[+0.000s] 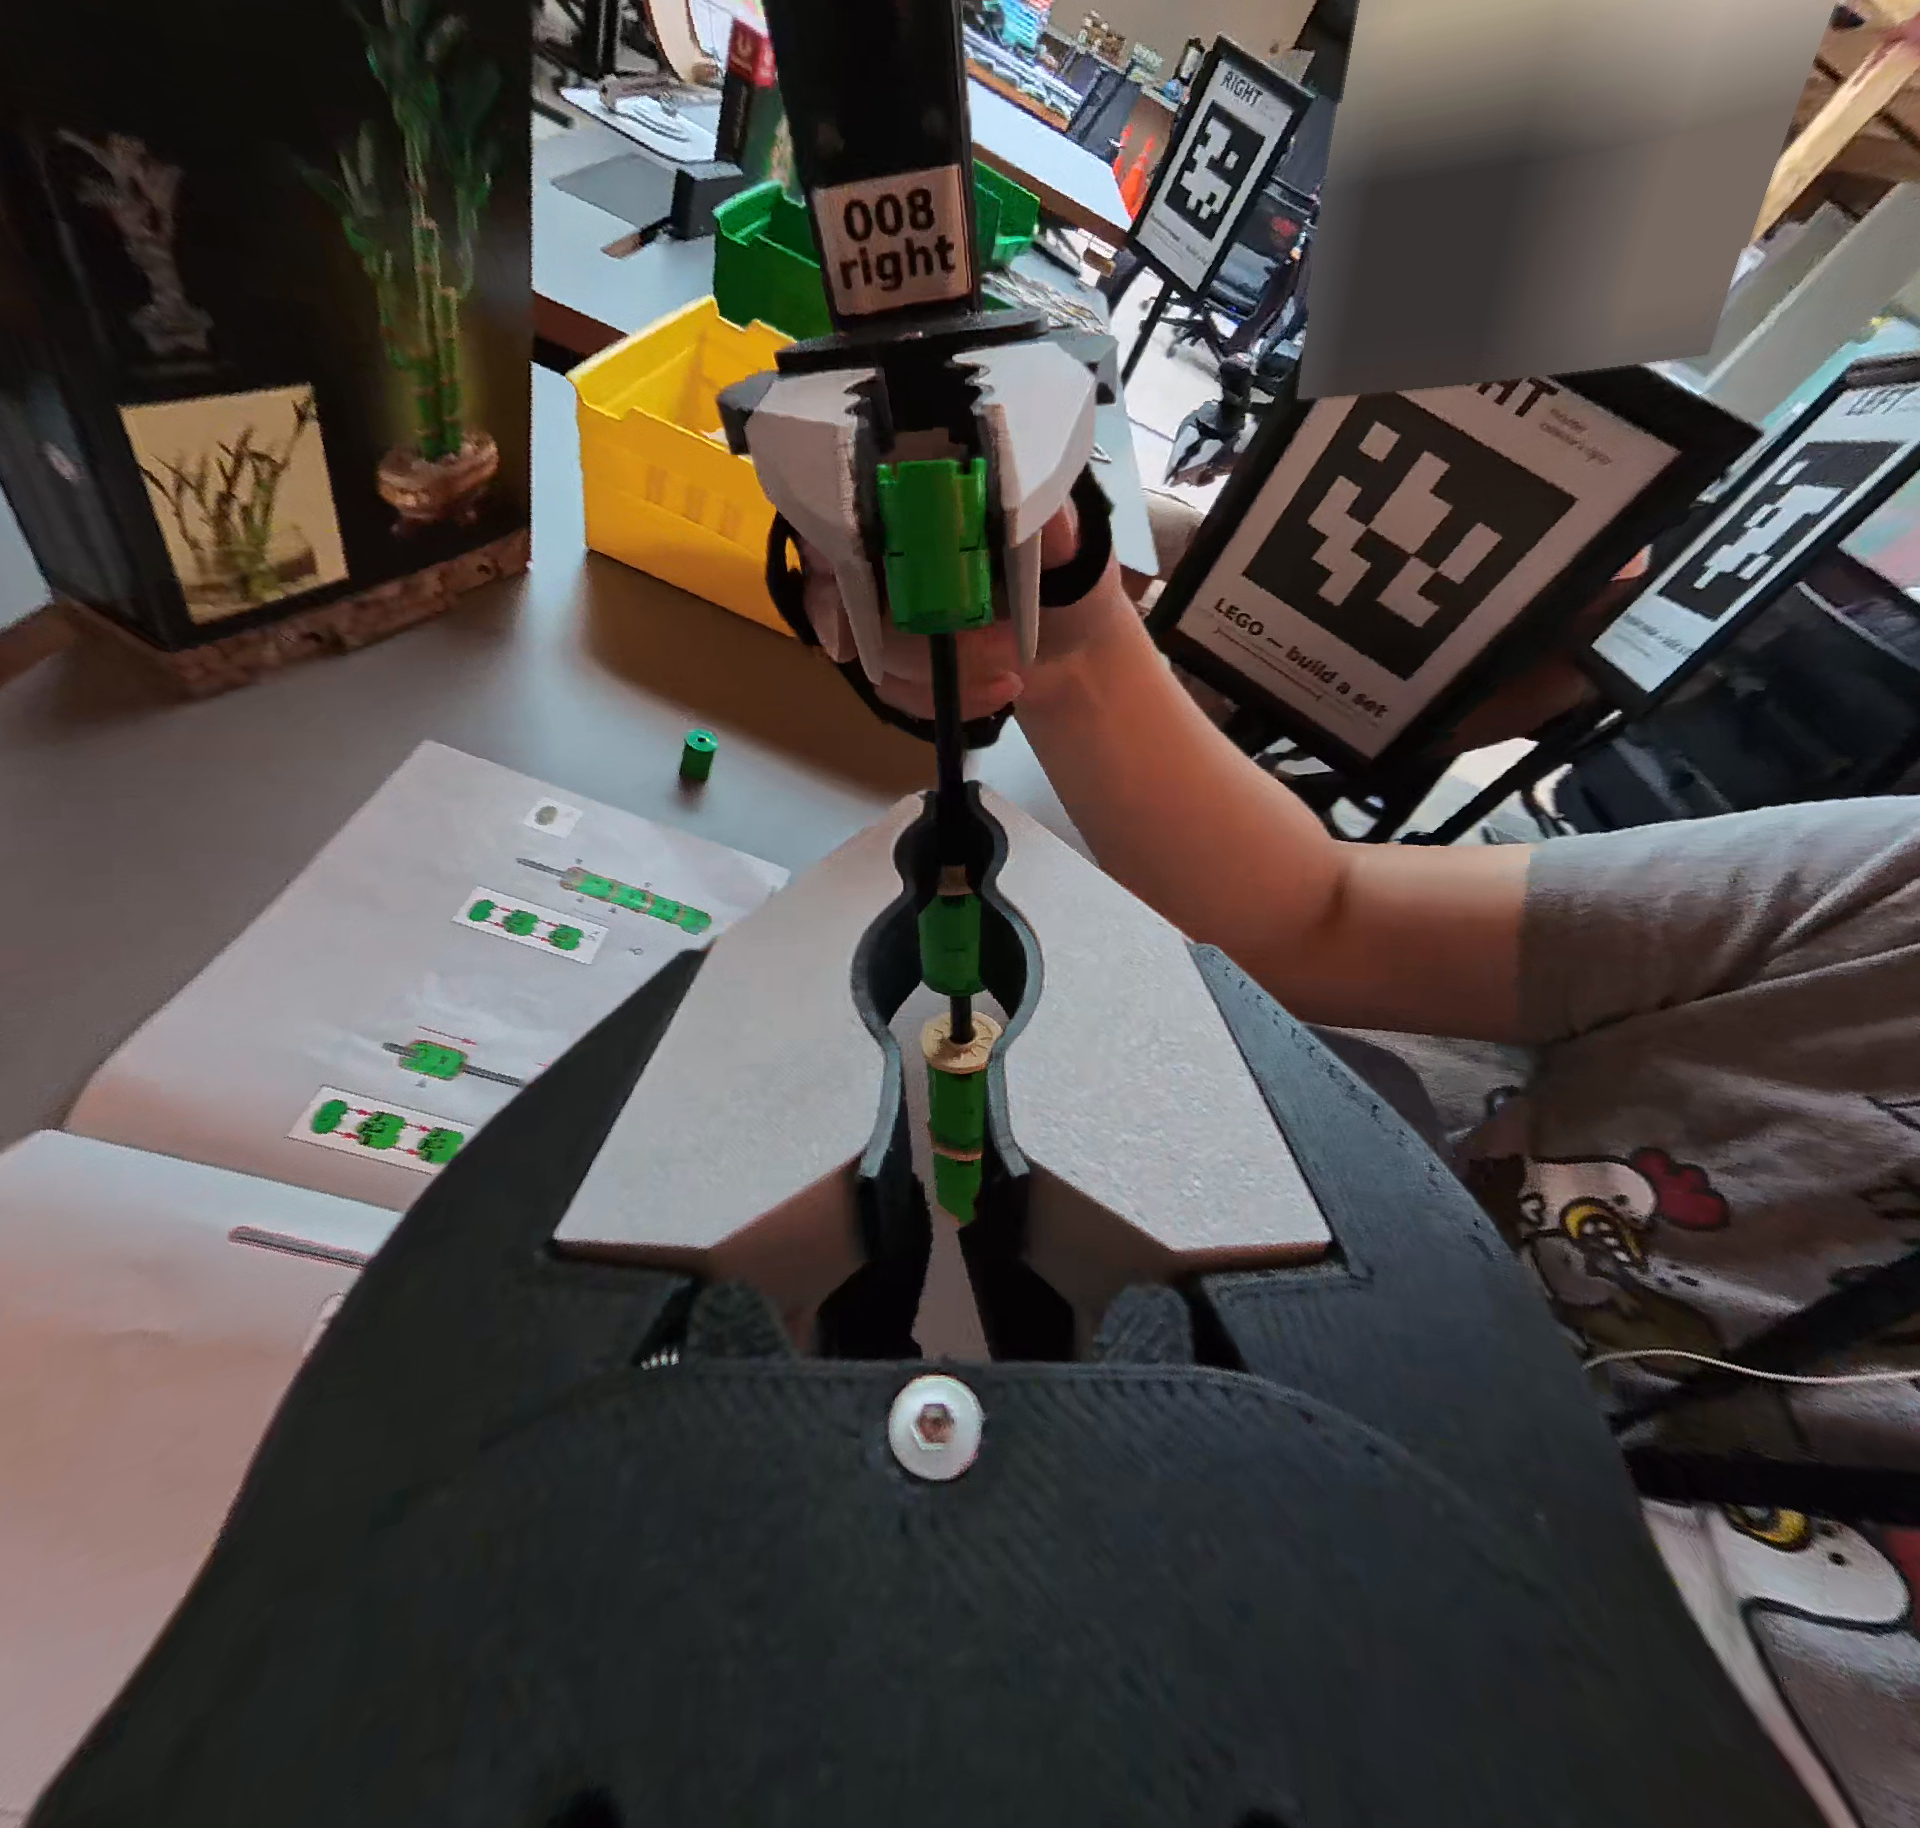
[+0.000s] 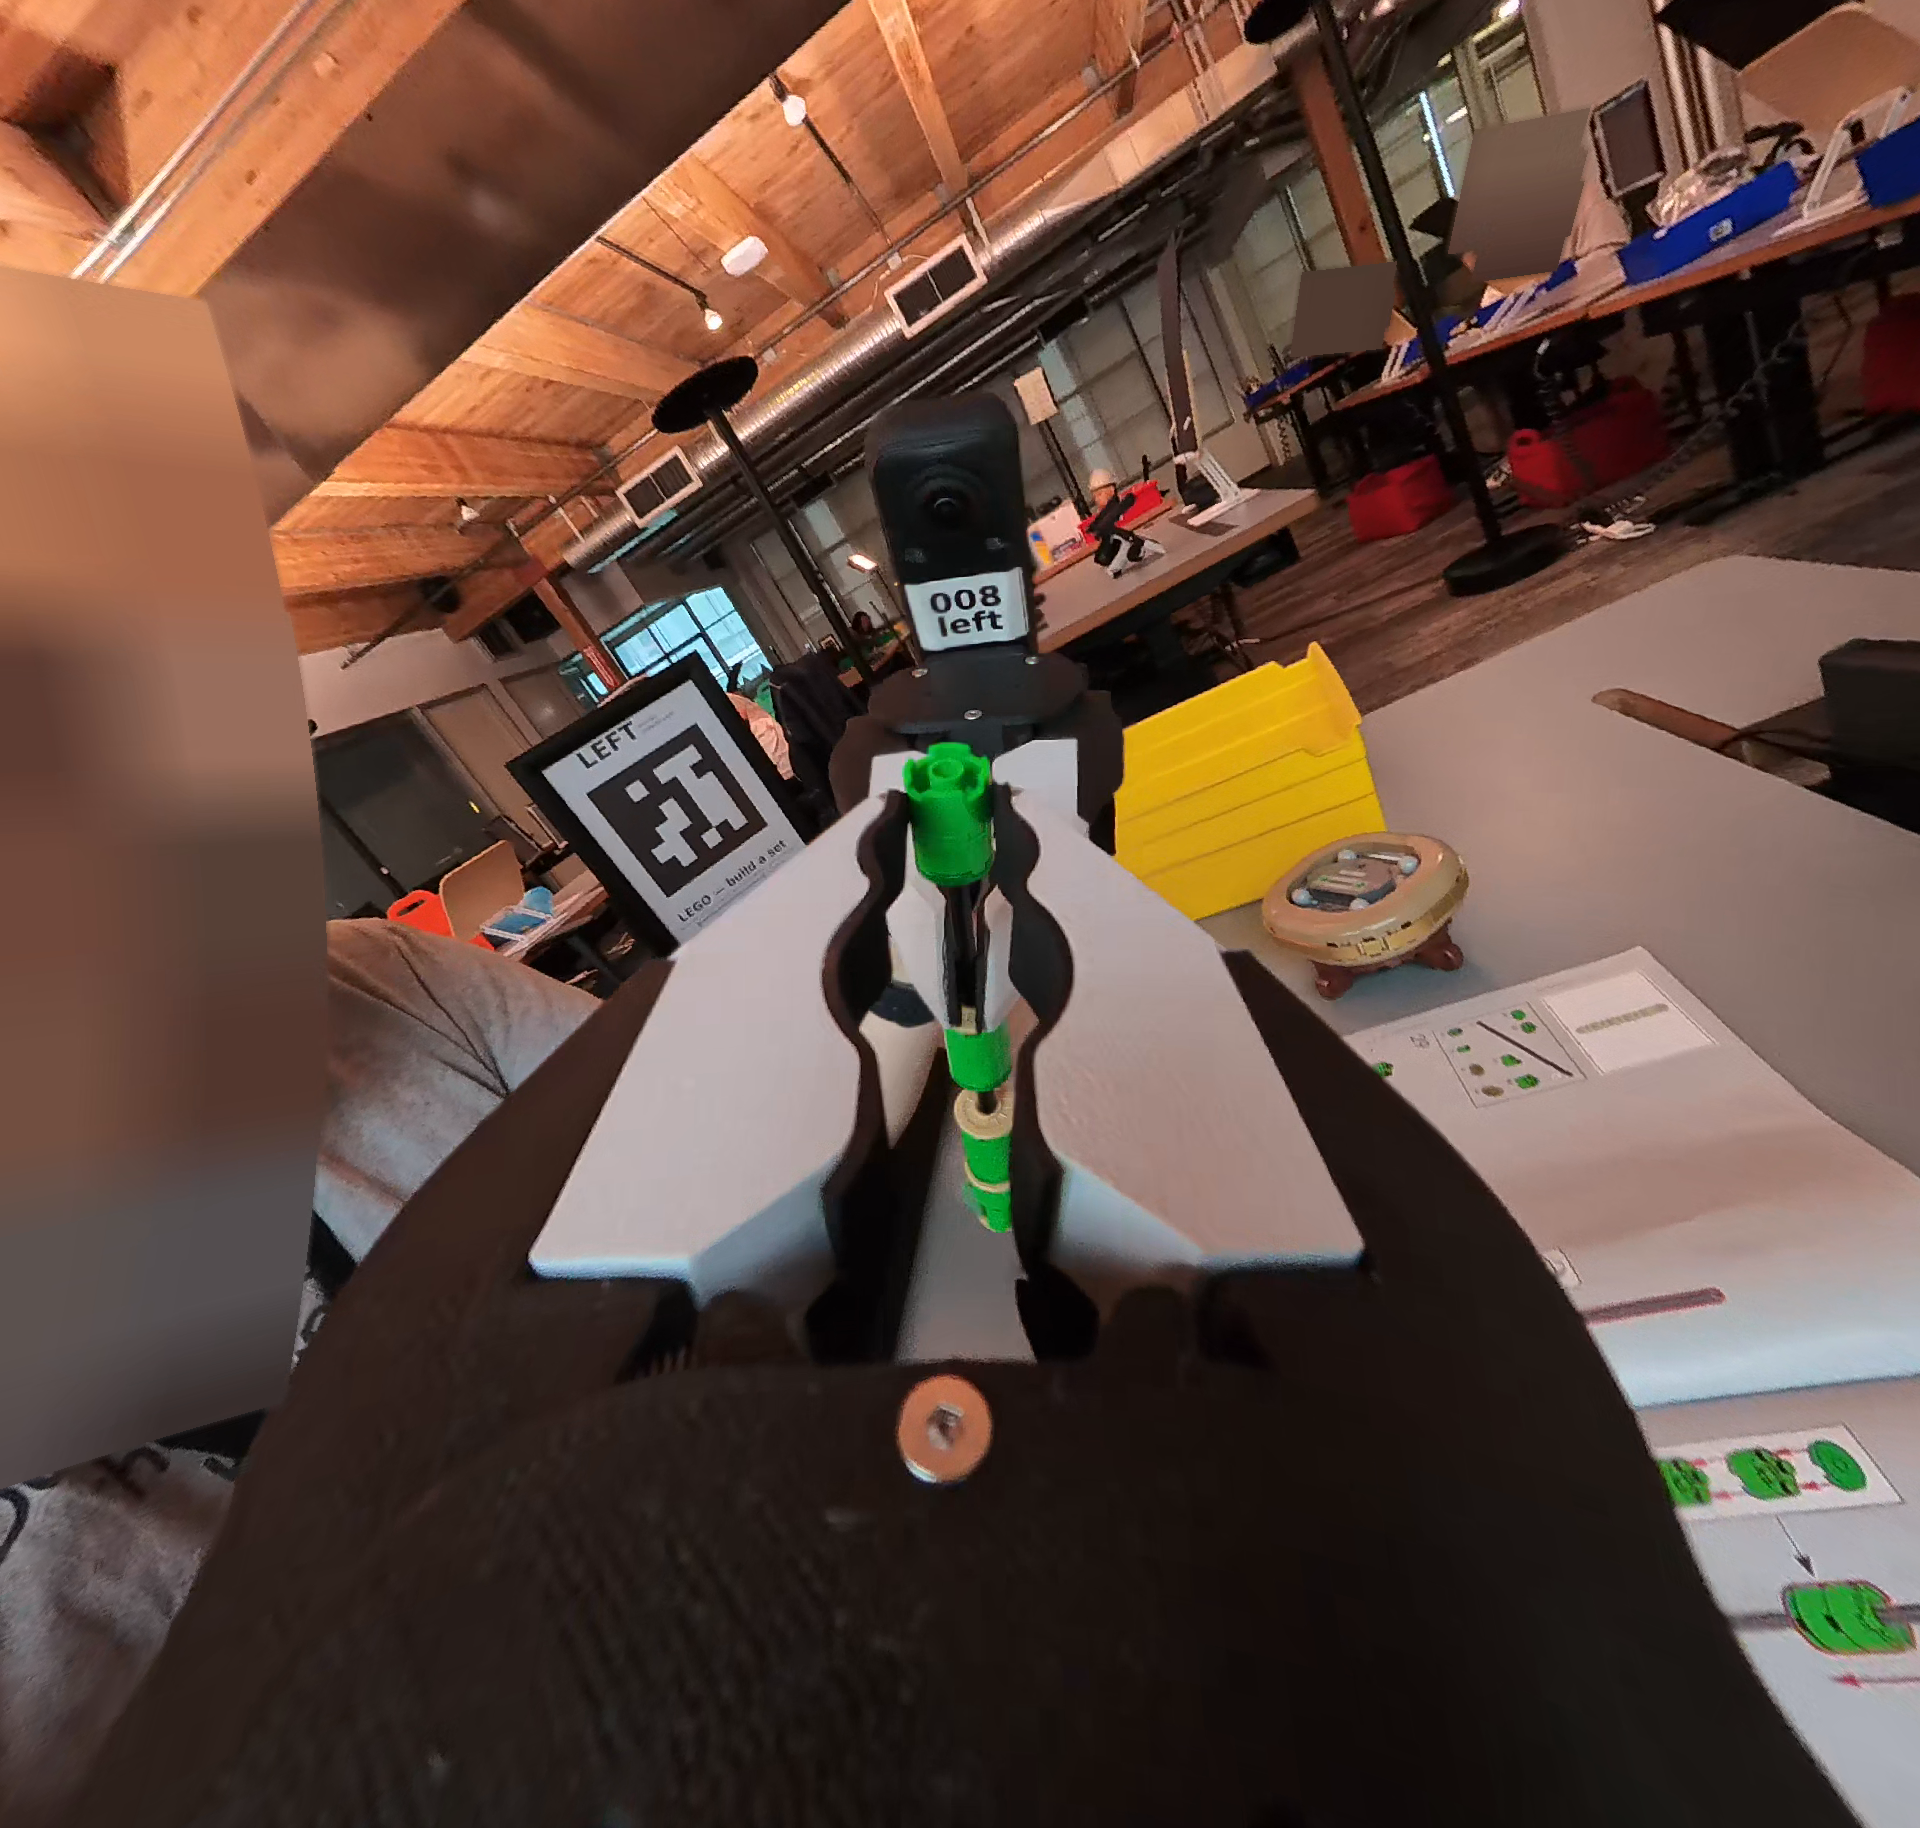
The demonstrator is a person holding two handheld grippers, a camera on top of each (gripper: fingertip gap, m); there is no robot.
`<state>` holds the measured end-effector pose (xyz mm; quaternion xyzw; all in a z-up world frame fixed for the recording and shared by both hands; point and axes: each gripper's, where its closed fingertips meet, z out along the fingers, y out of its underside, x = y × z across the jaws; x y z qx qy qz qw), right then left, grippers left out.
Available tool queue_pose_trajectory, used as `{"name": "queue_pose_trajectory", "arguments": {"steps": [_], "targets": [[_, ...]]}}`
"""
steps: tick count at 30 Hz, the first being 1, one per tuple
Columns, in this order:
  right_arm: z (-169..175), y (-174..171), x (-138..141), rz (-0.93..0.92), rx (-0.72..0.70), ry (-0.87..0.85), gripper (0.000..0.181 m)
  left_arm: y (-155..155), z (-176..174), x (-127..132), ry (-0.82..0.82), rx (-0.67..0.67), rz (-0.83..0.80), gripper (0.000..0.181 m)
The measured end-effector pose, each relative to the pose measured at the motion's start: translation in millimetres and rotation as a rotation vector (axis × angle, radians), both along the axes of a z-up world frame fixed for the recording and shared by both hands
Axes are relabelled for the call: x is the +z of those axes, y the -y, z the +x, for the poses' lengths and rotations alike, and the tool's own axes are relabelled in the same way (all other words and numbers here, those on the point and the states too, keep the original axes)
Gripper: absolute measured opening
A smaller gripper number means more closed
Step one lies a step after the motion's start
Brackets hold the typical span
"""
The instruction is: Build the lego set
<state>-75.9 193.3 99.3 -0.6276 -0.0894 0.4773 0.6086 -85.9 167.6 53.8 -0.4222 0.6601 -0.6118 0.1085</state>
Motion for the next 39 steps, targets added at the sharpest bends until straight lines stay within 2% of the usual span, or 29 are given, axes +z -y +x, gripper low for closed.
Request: {"name": "queue_pose_trajectory", "arguments": {"steps": [1, 6, 8, 14, 20, 24, 30, 35, 39], "targets": [[-1.6, 0.3, 1.8, 0.006, 0.002, -0.001, 0.015, -0.8, -0.3, 2.1, 0.018, 0.009, 0.015, 0.001], [-3.7, 0.1, 7.7, 0.031, -0.042, 0.037, 0.016, -2.3, -0.9, 6.8, 0.059, 0.029, 0.043, 0.0], [-1.6, -0.2, 10.0, 0.036, -0.061, 0.031, 0.023, -2.1, -0.6, 8.7, 0.076, 0.032, 0.047, 0.0], [3.0, 3.6, 14.1, 0.087, -0.063, 0.021, 0.029, -5.8, -0.4, 18.2, 0.15, 0.072, 0.072, 0.001], [-19.7, -0.9, -0.7, 0.095, -0.021, 0.16, 0.022, -5.7, -2.3, 20.5, 0.16, 0.07, 0.075, 0.0], [-23.2, -3.2, 1.5, 0.115, -0.011, 0.125, 0.002, -6.2, -0.7, 19.5, 0.166, 0.082, 0.087, 0.0], [-24.2, -2.2, -3.7, 0.107, -0.01, 0.18, 0.002, -4.1, 0.4, 17.6, 0.166, 0.062, 0.07, 0.001], [-27.5, 2.8, 0.2, 0.146, 0.015, 0.177, 0.002, -8.8, 1.3, 24.9, 0.235, 0.084, 0.051, 0.022], [-38.5, 12.3, 5.6, 0.233, 0.059, 0.205, 0.002, 1.2, -10.0, 31.2, 0.242, -0.017, -0.033, 0.021]]}}
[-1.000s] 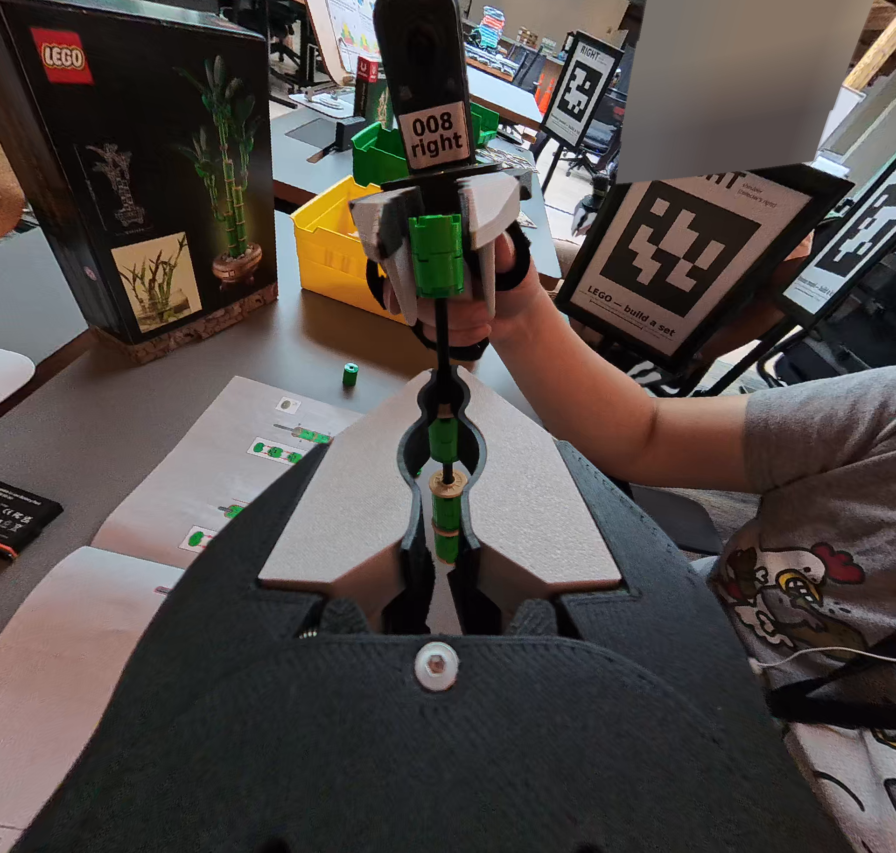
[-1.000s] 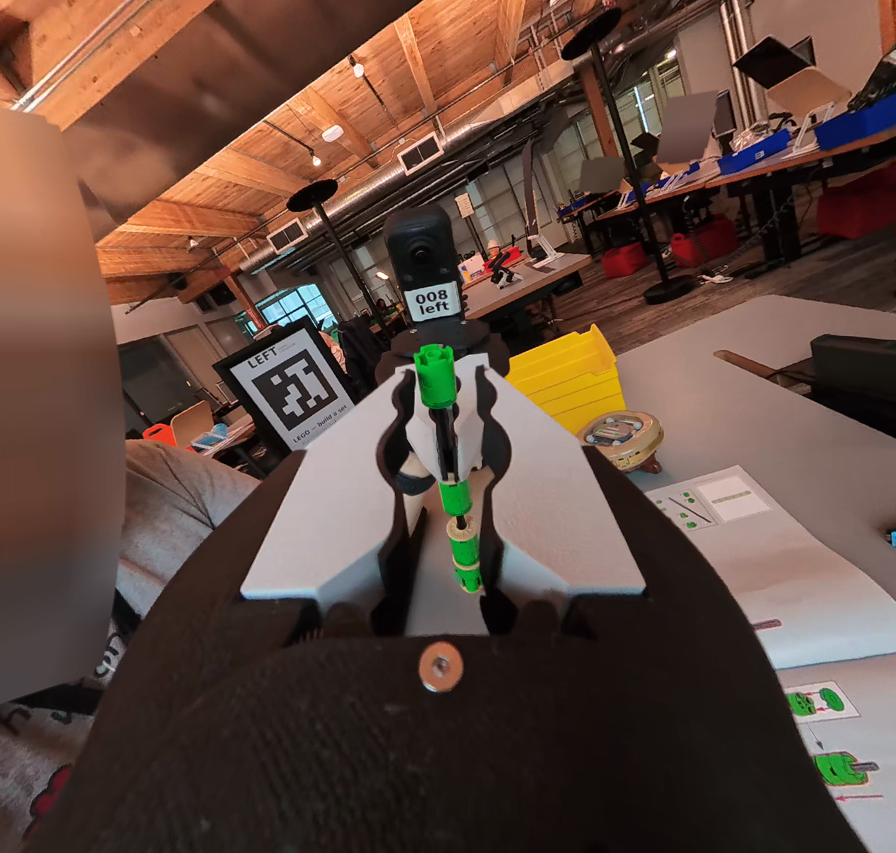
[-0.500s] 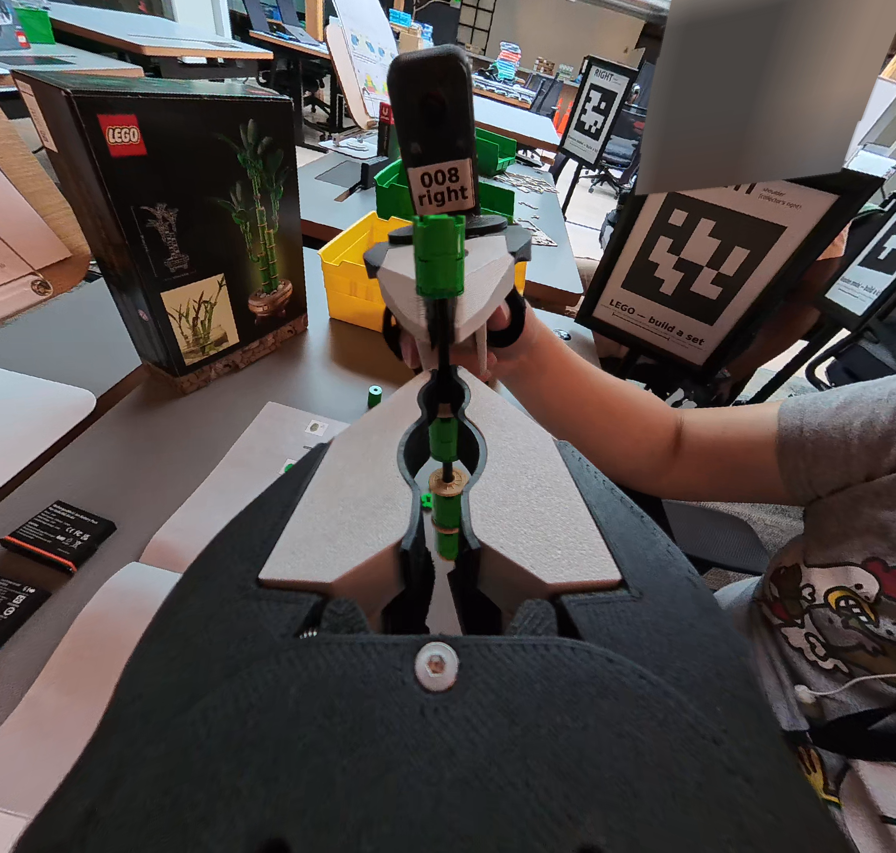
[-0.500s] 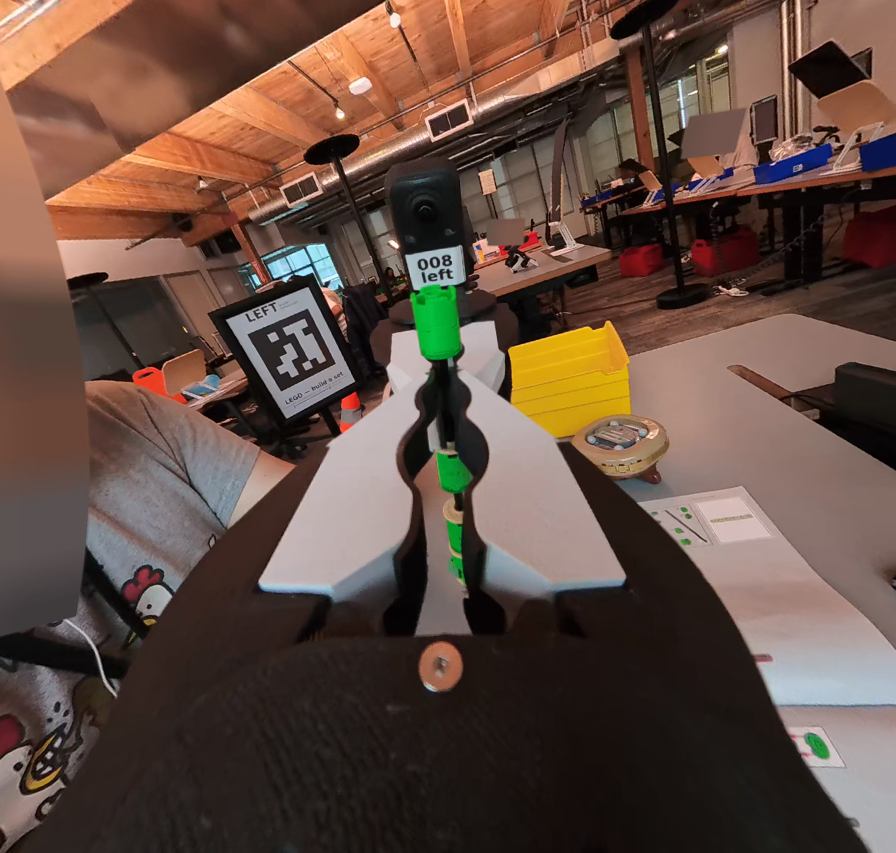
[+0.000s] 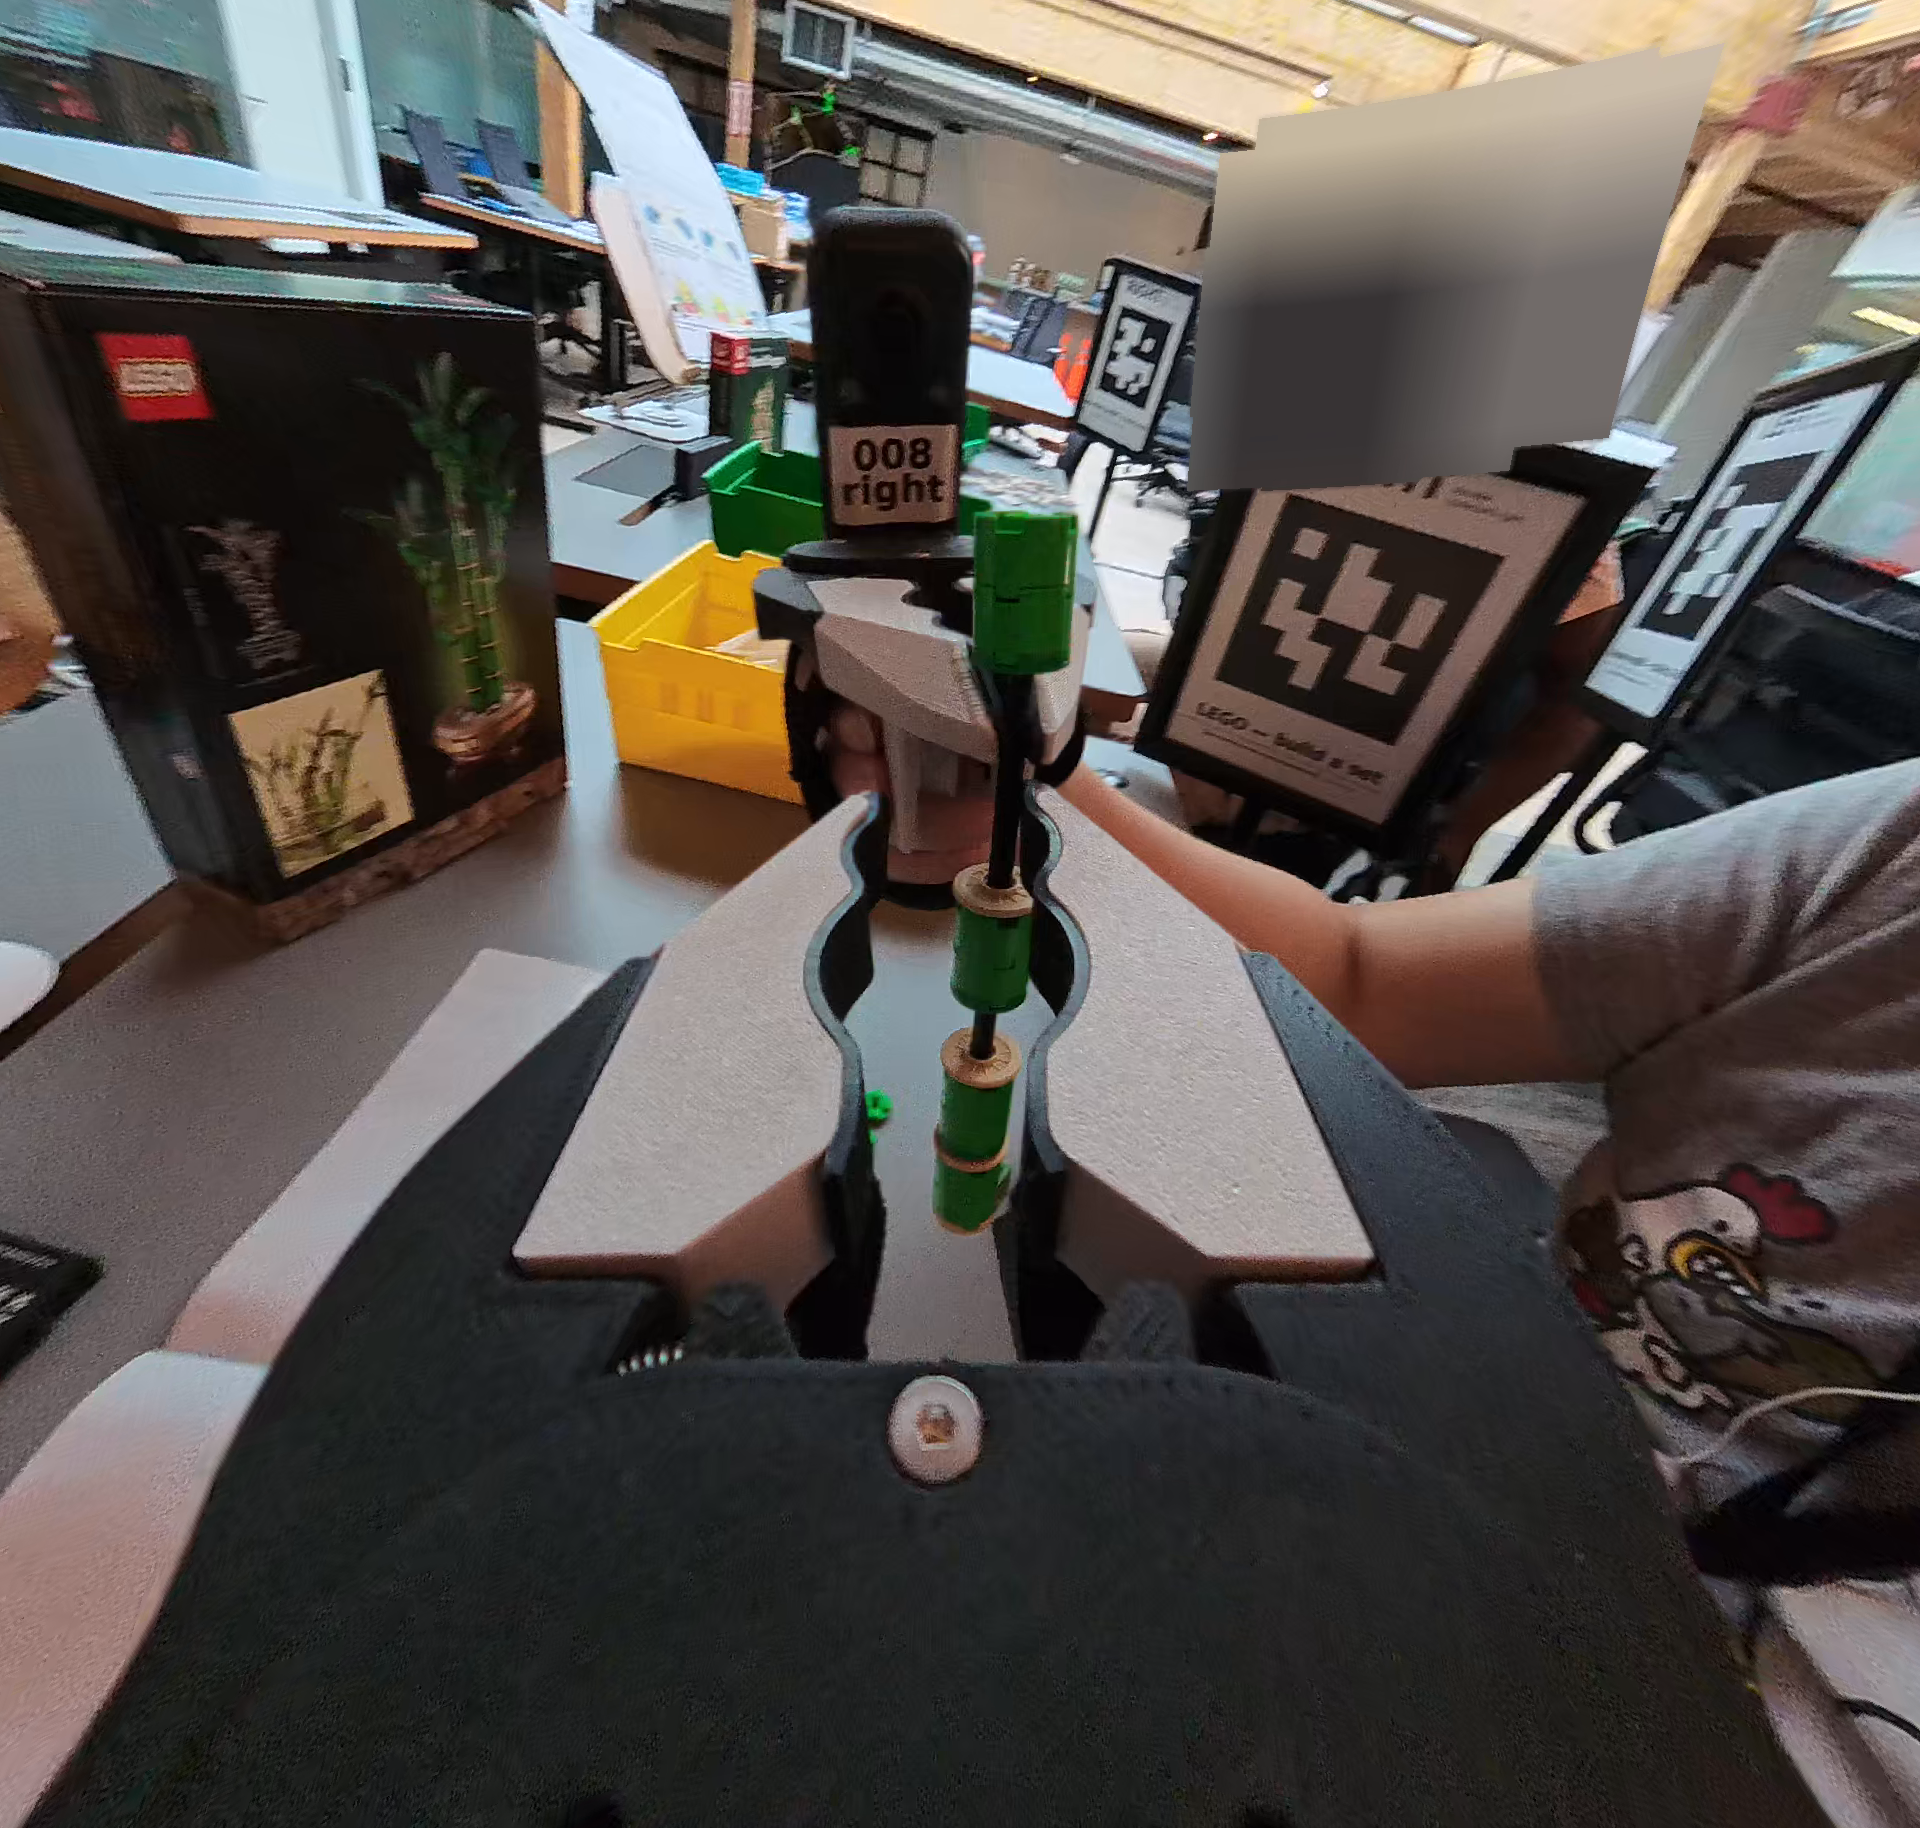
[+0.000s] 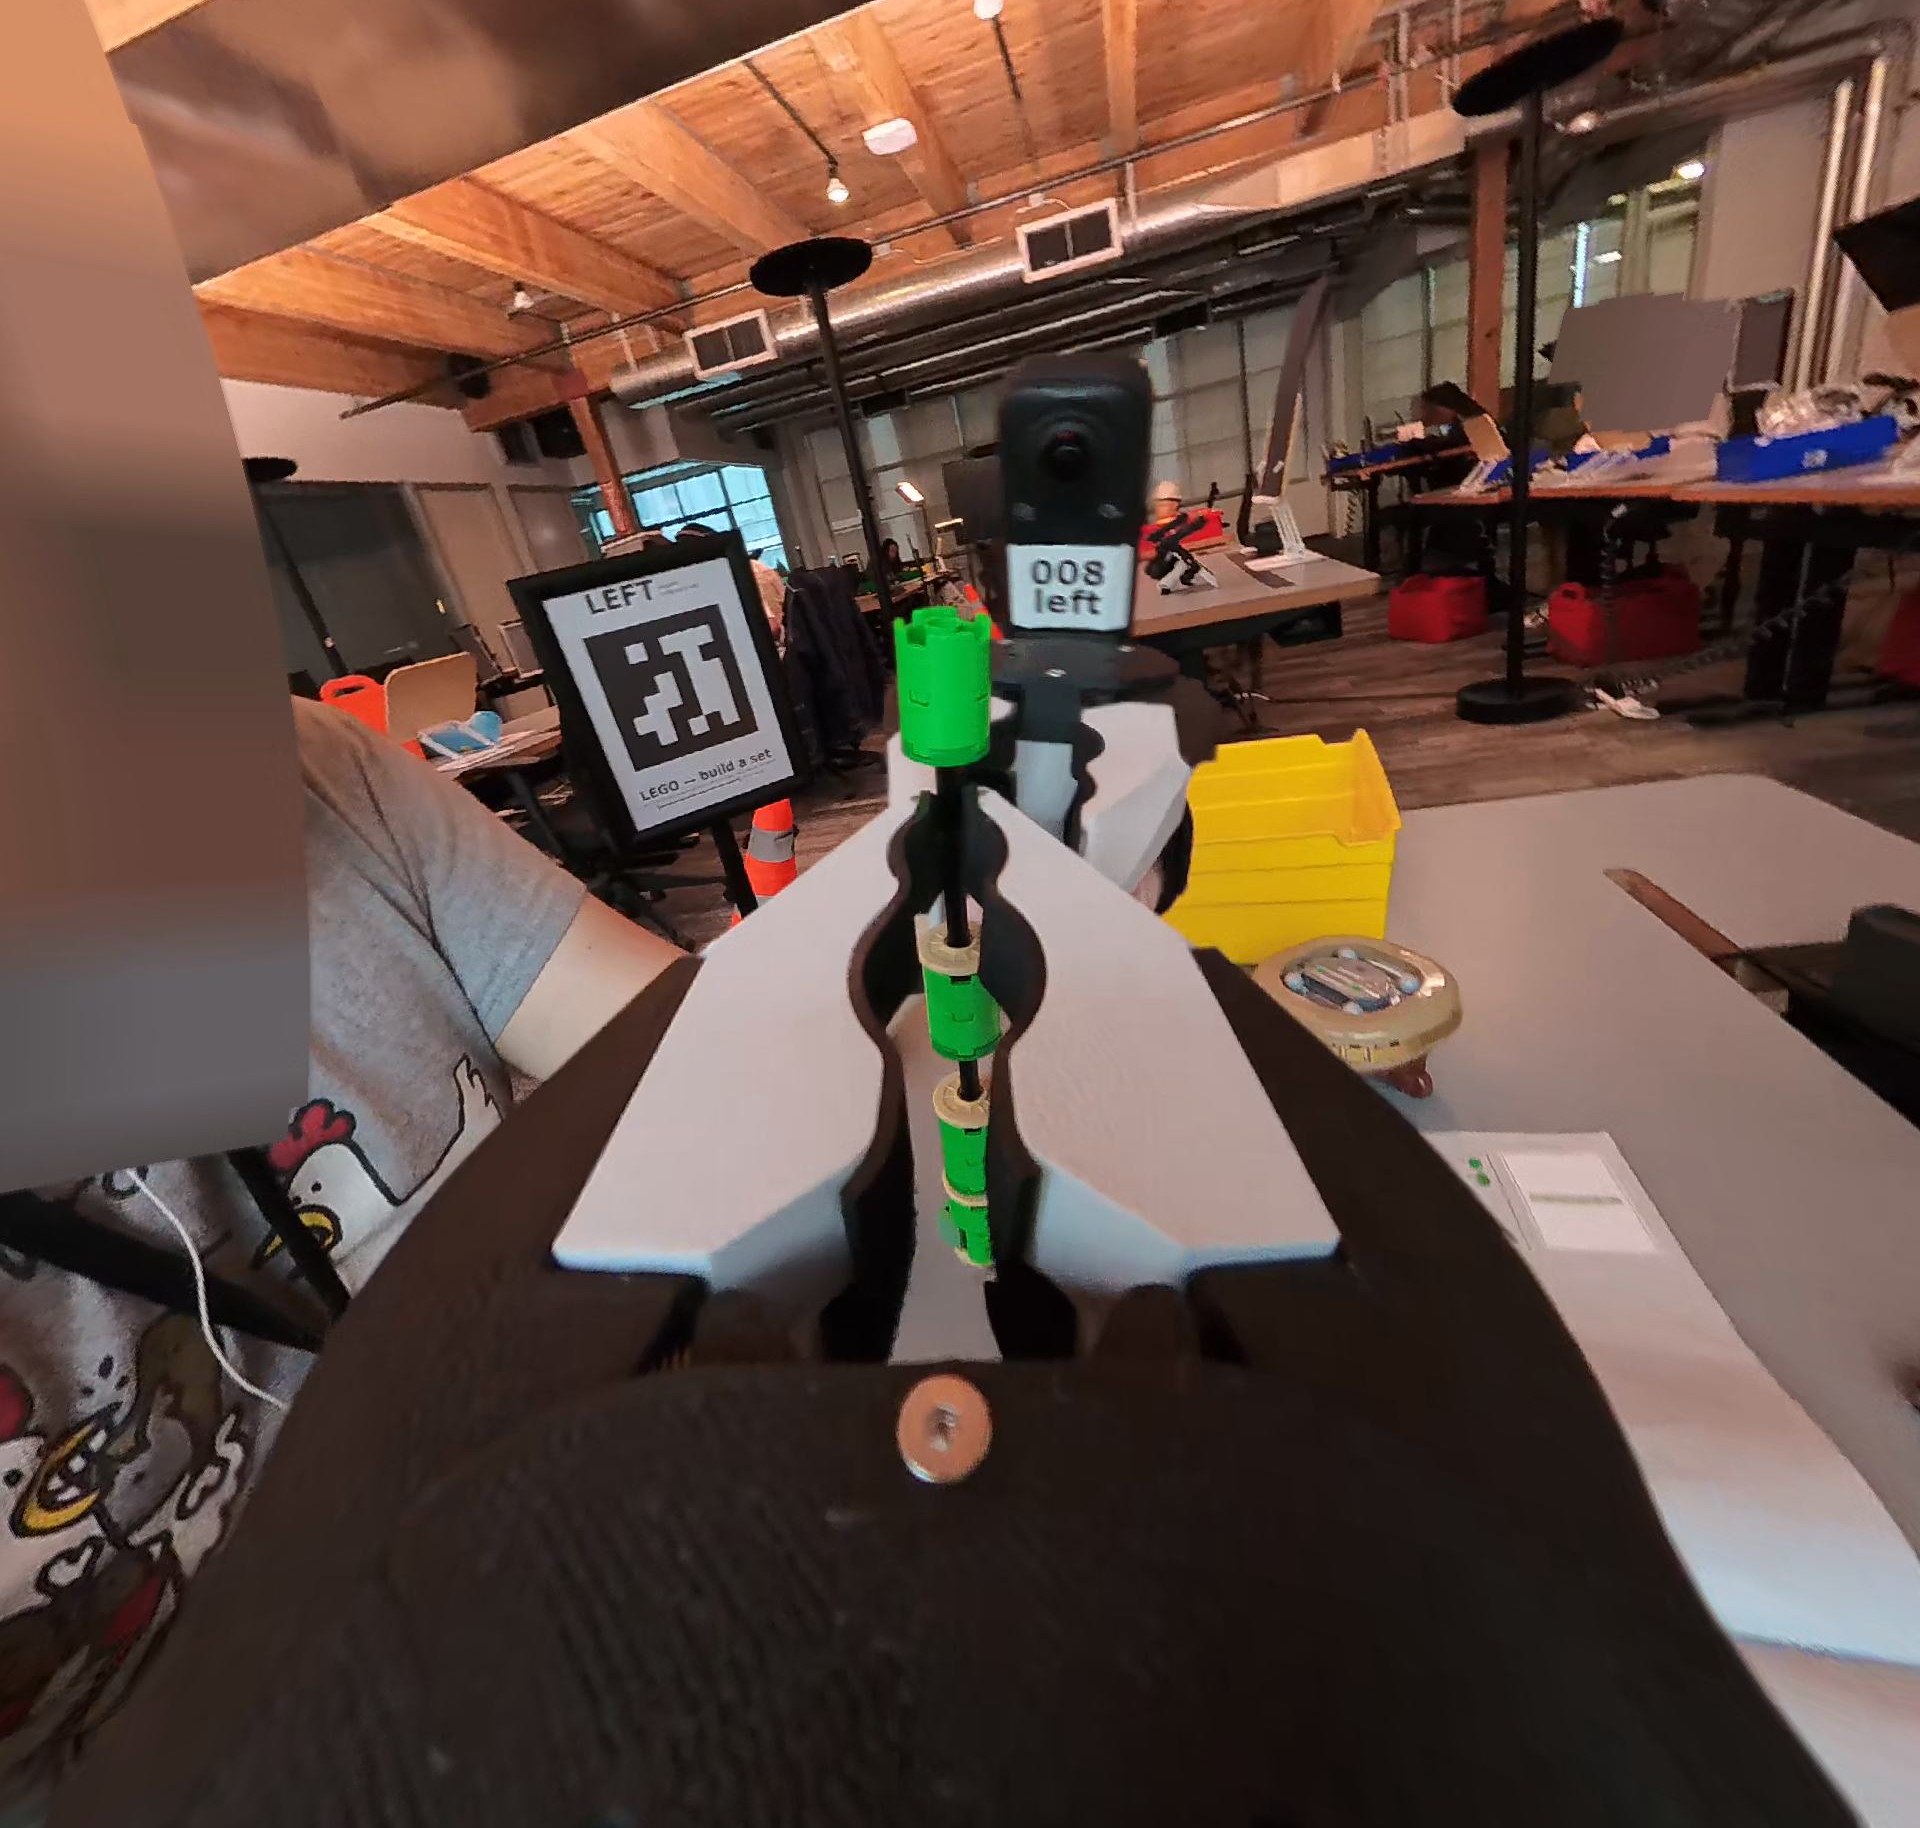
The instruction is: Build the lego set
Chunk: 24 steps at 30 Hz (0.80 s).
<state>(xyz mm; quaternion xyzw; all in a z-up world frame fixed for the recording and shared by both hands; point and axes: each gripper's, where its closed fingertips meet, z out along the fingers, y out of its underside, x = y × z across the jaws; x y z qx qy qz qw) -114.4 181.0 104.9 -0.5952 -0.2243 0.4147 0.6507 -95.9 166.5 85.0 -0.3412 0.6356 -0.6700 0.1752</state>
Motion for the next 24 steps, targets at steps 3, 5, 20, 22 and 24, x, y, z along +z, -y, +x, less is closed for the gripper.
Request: {"name": "queue_pose_trajectory", "arguments": {"steps": [3, 5, 20, 22, 24], "targets": [[-7.6, 6.6, 2.7, 0.045, 0.033, 0.024, 0.002, 9.4, -7.6, 5.9, 0.017, -0.085, -0.05, 0.018], [-10.4, 10.4, 4.2, 0.068, 0.046, 0.034, 0.002, 14.5, -9.6, 5.0, 0.035, -0.103, -0.024, 0.017], [-13.2, 26.4, 10.2, 0.171, -0.044, 0.227, 0.021, 38.3, -11.1, 1.4, 0.336, 0.015, 0.383, 0.007], [-11.4, 30.7, 13.3, 0.175, -0.064, 0.252, 0.026, 38.9, -11.1, 1.8, 0.364, 0.03, 0.406, 0.007], [-8.5, 35.9, 20.5, 0.193, -0.099, 0.267, 0.033, 39.3, -10.5, 0.4, 0.388, 0.047, 0.441, 0.007]]}}
